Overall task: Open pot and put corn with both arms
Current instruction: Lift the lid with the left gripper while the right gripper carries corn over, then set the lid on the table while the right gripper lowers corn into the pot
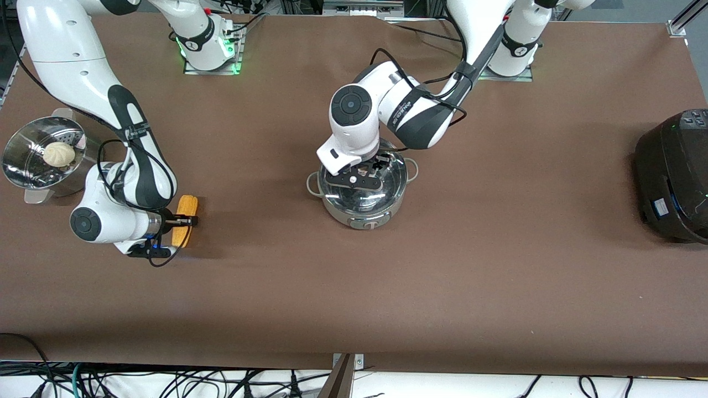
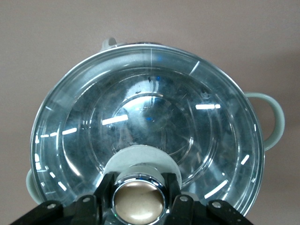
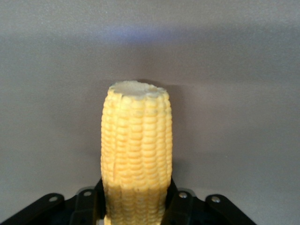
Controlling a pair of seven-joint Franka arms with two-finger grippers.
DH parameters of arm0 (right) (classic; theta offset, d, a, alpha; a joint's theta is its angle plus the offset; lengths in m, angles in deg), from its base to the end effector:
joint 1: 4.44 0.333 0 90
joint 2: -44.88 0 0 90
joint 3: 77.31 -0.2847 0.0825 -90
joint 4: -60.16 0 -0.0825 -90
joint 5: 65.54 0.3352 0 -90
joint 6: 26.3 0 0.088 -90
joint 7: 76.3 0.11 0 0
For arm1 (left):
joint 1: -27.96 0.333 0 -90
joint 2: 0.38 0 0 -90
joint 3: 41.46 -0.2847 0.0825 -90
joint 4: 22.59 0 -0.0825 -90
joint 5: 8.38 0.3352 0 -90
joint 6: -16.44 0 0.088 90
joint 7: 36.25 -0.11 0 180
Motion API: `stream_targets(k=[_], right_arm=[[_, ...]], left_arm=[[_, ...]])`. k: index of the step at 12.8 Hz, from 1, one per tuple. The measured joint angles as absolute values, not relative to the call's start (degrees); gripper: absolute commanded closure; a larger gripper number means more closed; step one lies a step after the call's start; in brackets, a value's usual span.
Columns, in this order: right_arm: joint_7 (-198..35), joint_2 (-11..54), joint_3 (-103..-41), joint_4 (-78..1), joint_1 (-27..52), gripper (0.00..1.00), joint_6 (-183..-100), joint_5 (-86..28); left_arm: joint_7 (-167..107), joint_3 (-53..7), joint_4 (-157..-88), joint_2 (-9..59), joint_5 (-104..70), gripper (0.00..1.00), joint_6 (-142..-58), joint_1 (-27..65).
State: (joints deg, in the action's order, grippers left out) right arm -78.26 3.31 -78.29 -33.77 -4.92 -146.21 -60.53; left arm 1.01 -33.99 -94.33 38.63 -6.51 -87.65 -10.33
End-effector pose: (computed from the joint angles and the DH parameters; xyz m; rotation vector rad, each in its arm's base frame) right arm 0.5997 0.0089 0.1806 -3.0290 0.0209 0.4131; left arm 0.4769 -0.4572 0.3437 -3.0950 0.2074 0.1827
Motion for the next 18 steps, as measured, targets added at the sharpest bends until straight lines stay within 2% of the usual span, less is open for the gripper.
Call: stream_targets(k=[2,5,6,8,10,12,14,15,16,17,18], right_arm=[[-78.4,4.3,-78.4,-33.5,-4.8,1.00,-146.0,-60.5],[-78.5,13.6,-79.3,-32.0,-4.9,1.00,-138.7,-60.2],[-77.5,18.5,-81.7,-31.5,-5.1,1.00,-135.2,-59.6],[-65.1,26.7,-92.6,-31.2,-4.7,1.00,-131.4,-59.4],[-47.5,27.5,-103.1,-30.3,1.3,1.00,-132.2,-64.0],[-33.5,21.0,-104.2,-26.7,13.3,1.00,-136.5,-69.2],[-25.0,10.7,-103.2,-21.1,20.6,1.00,-140.1,-72.6],[-24.1,6.1,-102.7,-19.2,21.8,1.00,-141.9,-73.8],[-24.0,2.4,-102.5,-17.9,22.0,1.00,-143.8,-74.7],[-24.0,-0.4,-102.3,-17.0,21.9,1.00,-145.2,-75.2],[-24.0,-2.3,-102.0,-16.2,21.9,0.93,-145.9,-75.4]], left_arm=[[1.2,-34.7,-93.5,35.5,-6.4,1.00,-84.7,-8.9],[-1.1,-35.4,-91.7,27.7,-6.1,1.00,-68.2,-0.8],[-4.3,-35.6,-91.8,25.5,-6.0,1.00,-62.7,2.6],[-16.8,-35.8,-92.4,23.4,-5.9,1.00,-56.7,10.6],[-28.1,-36.0,-96.4,23.7,-5.4,1.00,-60.3,18.3],[-34.5,-35.9,-105.0,24.7,-3.2,1.00,-72.3,22.8],[-36.2,-35.8,-115.6,25.6,-2.8,0.95,-86.0,23.9],[-36.2,-35.5,-120.8,25.8,-2.6,0.85,-92.3,23.9],[-36.2,-35.1,-125.4,25.8,-2.6,0.61,-98.1,23.8],[-36.2,-35.1,-129.4,25.8,-2.6,0.31,-103.2,23.9],[-36.2,-35.1,-132.1,25.8,-2.6,0.00,-106.4,24.0]])
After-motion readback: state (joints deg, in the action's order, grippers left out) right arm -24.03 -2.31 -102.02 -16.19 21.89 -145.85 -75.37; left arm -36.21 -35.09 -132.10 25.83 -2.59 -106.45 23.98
